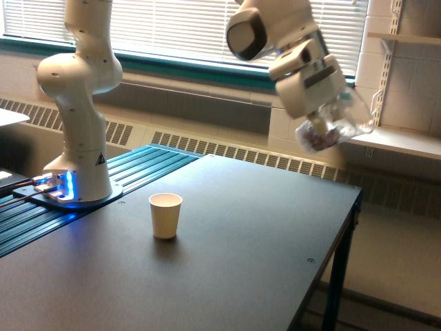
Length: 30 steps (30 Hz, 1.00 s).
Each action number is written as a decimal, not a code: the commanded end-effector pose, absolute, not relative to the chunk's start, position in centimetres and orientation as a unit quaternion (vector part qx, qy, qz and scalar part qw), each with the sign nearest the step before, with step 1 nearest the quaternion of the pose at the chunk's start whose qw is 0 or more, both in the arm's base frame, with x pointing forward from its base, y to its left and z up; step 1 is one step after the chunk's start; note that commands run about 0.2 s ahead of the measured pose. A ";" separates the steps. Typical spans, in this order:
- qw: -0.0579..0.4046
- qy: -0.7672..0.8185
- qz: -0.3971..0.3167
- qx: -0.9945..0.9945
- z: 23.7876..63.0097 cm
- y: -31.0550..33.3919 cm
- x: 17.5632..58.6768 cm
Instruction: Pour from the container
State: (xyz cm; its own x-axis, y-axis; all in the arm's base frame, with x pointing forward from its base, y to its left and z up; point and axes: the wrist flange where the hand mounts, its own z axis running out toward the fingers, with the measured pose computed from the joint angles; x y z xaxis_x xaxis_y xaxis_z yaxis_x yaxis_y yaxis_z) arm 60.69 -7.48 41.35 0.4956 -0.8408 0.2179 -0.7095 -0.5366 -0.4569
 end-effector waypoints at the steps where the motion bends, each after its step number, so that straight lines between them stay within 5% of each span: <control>1: 0.155 0.439 -0.215 -0.859 40.5 -8.5 57.4; 14: 0.135 0.359 -0.220 -0.897 40.1 -5.5 49.2; 22: 0.134 0.360 -0.178 -0.906 39.6 -3.1 43.7; 30: 0.085 0.366 -0.093 -0.922 36.6 -2.1 39.7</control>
